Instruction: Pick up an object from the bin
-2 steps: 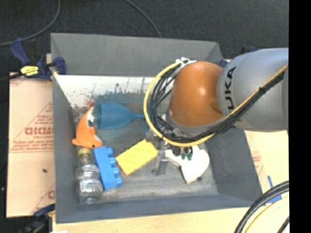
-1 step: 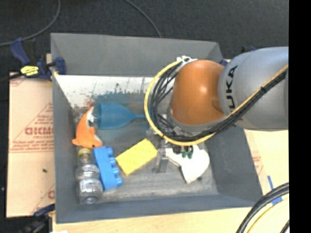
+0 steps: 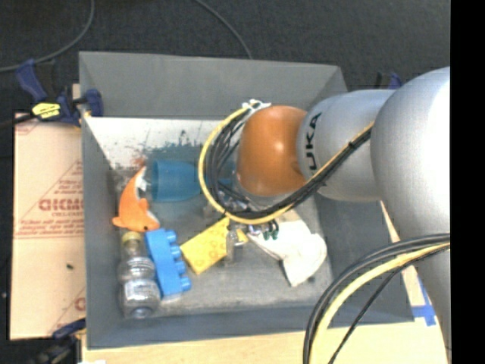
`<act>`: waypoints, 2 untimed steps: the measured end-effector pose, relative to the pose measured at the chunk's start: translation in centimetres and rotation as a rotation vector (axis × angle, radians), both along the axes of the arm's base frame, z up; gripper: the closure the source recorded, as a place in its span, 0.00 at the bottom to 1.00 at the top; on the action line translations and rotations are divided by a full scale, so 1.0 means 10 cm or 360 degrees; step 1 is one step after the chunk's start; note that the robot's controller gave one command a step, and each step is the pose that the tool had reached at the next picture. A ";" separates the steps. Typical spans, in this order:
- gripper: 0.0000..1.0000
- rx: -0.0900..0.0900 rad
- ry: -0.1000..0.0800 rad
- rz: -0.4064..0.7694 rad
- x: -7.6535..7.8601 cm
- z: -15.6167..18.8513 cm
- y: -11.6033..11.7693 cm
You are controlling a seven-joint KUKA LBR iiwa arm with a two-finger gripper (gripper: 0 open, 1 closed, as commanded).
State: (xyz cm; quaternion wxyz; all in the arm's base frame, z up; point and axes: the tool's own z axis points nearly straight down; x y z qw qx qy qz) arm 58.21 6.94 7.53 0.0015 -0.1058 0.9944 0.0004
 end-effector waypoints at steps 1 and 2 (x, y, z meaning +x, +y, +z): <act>0.00 0.0001 0.0000 0.0022 0.06 -0.22 0.00; 0.00 0.0003 -0.0008 -0.0001 0.01 0.01 0.00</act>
Offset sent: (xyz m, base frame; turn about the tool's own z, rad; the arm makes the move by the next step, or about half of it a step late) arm 0.0000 0.0000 0.0000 0.0000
